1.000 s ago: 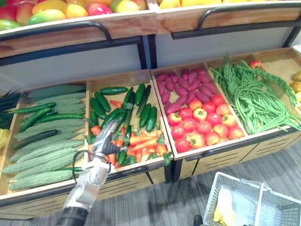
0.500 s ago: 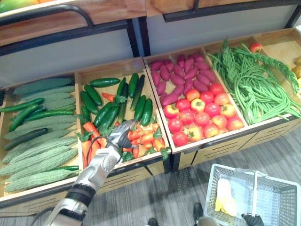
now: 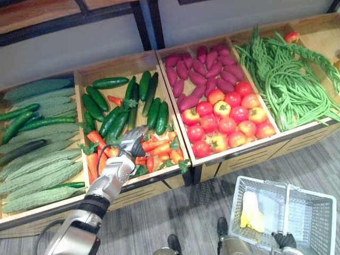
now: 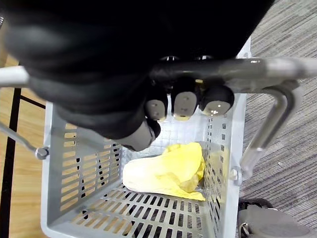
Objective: Pick vegetable in the basket
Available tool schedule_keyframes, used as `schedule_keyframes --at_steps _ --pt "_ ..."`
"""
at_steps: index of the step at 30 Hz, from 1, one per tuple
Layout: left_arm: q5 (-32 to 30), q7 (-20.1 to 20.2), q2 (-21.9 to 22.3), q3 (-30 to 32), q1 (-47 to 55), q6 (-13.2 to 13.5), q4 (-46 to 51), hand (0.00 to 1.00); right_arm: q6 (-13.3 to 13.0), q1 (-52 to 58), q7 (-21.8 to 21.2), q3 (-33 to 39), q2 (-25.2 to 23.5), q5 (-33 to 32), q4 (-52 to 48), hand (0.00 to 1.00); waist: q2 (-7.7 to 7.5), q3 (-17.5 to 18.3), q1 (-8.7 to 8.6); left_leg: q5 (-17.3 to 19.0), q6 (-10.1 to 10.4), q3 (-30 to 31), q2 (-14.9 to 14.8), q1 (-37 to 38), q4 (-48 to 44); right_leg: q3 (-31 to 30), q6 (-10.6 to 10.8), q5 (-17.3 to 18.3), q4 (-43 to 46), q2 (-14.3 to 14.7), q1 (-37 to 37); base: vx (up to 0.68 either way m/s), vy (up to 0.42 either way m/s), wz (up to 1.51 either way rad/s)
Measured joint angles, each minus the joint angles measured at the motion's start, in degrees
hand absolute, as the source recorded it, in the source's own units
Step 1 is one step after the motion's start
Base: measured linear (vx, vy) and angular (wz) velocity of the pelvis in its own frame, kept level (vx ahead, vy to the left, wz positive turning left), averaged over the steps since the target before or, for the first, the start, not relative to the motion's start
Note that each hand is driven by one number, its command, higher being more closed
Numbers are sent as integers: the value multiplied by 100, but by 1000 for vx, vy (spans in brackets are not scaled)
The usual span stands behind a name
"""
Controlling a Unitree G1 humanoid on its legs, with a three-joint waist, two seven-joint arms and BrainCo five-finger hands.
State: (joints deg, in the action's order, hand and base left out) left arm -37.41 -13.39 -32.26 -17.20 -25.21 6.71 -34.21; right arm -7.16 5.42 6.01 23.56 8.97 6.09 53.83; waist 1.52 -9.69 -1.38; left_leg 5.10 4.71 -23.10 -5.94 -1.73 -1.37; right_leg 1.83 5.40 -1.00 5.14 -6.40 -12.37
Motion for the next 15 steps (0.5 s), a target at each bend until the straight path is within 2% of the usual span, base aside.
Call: schedule_keyframes --at_steps 8,9,15 --pt "-2 -22 18 66 -122 -102 -641 0 -58 -187 103 -145 -3 -44 -16 100 -41 -151 7 20 32 -139 -85 -215 -95 -95 -1 -4 81 68 -275 19 -16 -6" --pt "-2 -31 40 89 -177 -113 -785 100 -60 -212 103 -156 -2 -45 -17 100 -40 -178 9 26 41 -163 -97 -237 -102 -119 -1 -4 101 82 -318 12 -19 -9" --pt "-120 -329 82 428 -293 -192 -953 100 -63 -264 106 -225 -2 -46 -101 100 -45 -266 17 100 117 -308 -180 -304 -248 -251 -2 -6 117 157 -416 17 -24 -13"
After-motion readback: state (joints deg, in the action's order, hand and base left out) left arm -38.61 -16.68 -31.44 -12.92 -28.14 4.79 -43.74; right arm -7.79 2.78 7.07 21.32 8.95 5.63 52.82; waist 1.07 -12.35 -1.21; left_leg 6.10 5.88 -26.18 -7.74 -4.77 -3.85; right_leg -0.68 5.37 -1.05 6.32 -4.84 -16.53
